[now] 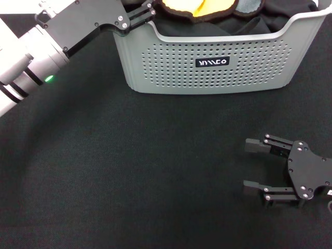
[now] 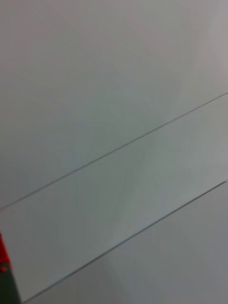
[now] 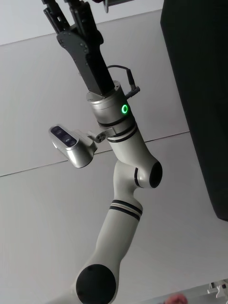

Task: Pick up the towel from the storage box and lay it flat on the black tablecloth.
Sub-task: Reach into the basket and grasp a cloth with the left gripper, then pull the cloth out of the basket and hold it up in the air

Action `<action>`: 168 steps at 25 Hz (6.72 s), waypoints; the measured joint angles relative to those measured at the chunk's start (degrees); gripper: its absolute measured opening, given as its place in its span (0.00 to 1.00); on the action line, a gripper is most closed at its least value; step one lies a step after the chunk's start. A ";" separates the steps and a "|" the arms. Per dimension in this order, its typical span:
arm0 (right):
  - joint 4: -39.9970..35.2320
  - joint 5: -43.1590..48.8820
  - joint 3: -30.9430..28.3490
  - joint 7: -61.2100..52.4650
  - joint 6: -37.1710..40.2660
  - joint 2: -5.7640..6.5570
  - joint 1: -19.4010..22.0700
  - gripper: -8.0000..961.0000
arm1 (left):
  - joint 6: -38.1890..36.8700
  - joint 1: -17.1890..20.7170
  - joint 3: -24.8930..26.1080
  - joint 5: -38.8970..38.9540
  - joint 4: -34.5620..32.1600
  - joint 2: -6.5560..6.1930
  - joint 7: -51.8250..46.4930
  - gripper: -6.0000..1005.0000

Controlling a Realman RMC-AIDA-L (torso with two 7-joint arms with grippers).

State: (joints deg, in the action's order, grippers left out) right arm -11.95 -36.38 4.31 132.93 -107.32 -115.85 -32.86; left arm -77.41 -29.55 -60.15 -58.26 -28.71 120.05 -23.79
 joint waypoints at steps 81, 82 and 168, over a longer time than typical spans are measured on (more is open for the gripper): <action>0.00 -0.18 -0.34 0.99 0.09 0.01 -0.06 0.89 | 41.27 15.34 -29.52 -66.08 -59.35 0.19 -54.69 0.41; 0.00 -0.17 -0.32 1.13 0.09 0.01 -0.10 0.89 | 41.50 15.07 -29.53 -67.21 -59.24 0.19 -55.53 0.41; 22.59 -13.95 -0.20 19.81 5.25 -0.35 -4.34 0.89 | -25.07 0.74 -5.00 7.86 20.42 0.69 -15.38 0.02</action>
State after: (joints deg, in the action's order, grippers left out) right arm 10.63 -50.33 4.11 152.74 -102.06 -116.19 -37.21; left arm -102.47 -28.81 -65.15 -50.40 -8.29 120.74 -39.17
